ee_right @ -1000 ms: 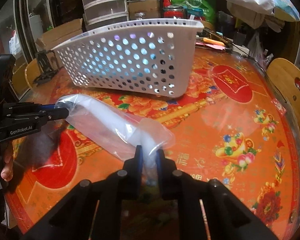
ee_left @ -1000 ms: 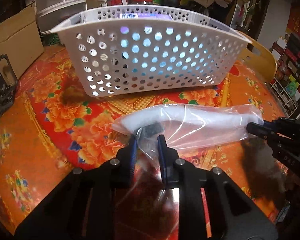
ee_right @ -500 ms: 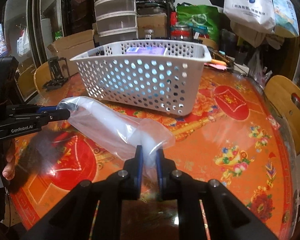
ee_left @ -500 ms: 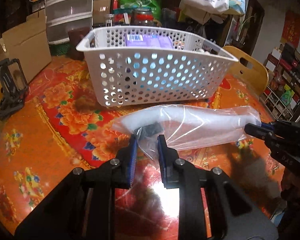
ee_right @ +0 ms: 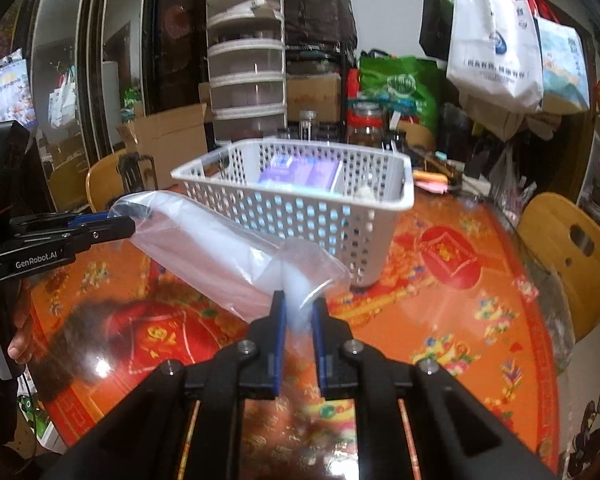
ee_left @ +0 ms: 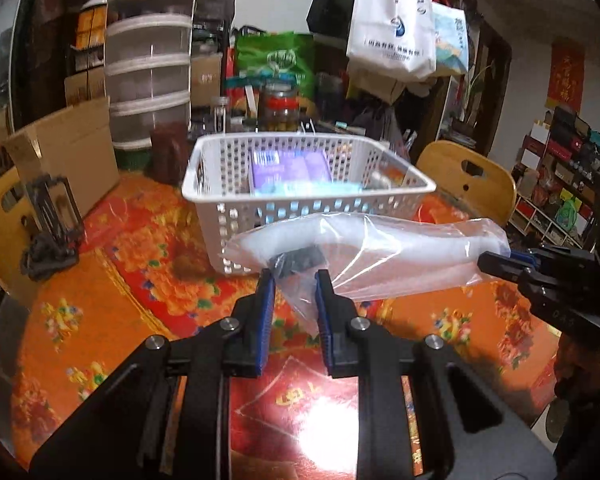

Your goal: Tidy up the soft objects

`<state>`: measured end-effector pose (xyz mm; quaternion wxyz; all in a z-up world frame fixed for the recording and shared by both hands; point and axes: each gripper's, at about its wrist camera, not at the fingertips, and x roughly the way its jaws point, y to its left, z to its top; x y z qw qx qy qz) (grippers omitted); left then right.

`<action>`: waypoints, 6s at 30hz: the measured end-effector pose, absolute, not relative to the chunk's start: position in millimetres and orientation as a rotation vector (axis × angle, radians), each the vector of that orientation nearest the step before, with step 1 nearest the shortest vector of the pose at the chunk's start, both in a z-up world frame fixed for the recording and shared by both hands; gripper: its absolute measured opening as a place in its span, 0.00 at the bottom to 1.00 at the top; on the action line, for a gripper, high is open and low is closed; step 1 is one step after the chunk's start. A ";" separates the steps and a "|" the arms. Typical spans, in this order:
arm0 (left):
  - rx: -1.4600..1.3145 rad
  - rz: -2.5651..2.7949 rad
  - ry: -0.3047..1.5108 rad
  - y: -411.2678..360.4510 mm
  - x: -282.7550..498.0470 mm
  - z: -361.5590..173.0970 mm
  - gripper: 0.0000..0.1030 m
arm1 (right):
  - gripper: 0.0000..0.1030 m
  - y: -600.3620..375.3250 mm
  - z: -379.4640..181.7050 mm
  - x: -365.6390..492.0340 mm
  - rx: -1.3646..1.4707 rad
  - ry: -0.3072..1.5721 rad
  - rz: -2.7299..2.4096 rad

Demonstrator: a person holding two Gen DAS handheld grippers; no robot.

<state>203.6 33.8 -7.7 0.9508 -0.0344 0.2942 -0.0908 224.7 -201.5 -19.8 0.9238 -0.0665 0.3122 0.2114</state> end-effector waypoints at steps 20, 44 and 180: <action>-0.022 -0.113 0.534 37.7 329.4 104.0 0.18 | 0.10 -190.2 87.4 310.5 -0.180 0.521 0.372; 0.025 -0.017 0.647 46.7 422.7 18.6 0.92 | 1.00 -154.3 20.7 424.1 -0.234 0.652 0.247; -0.064 -0.065 0.587 30.2 29.6 73.5 1.00 | 1.00 -205.9 72.2 81.1 0.012 0.605 0.201</action>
